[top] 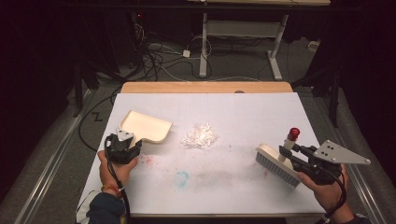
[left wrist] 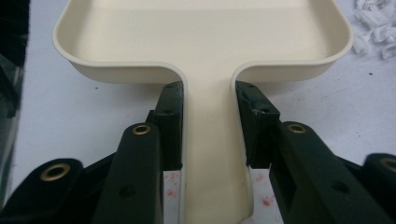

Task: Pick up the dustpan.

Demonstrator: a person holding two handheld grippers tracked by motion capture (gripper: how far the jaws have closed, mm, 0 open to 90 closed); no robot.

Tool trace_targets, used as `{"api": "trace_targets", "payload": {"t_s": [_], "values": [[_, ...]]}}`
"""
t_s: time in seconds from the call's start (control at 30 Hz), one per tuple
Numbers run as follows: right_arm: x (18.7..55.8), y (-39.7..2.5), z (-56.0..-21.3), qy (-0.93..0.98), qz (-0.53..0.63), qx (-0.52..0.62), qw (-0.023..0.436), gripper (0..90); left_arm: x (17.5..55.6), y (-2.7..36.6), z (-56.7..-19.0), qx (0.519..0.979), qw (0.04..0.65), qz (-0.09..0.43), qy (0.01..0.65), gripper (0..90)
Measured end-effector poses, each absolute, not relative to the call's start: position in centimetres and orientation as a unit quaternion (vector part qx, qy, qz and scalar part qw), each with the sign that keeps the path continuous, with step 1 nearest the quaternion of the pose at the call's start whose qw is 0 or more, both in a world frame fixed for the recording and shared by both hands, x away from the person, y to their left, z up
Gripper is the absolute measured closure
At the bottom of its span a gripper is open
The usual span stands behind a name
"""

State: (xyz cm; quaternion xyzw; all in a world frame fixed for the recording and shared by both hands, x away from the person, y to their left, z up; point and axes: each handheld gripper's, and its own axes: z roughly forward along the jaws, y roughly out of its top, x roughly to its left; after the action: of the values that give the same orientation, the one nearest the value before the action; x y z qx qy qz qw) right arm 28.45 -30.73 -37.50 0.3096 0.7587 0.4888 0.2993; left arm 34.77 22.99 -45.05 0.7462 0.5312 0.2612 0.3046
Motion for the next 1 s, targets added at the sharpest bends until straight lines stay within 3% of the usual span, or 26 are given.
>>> {"api": "trace_targets", "payload": {"t_s": [1.0], "values": [[29.3, -31.2, -37.2, 0.753, 0.495, 0.317, 0.297, 70.6, 27.5, 22.5, -44.1, 0.817, 0.311, 0.210, 0.438, 63.7]]}}
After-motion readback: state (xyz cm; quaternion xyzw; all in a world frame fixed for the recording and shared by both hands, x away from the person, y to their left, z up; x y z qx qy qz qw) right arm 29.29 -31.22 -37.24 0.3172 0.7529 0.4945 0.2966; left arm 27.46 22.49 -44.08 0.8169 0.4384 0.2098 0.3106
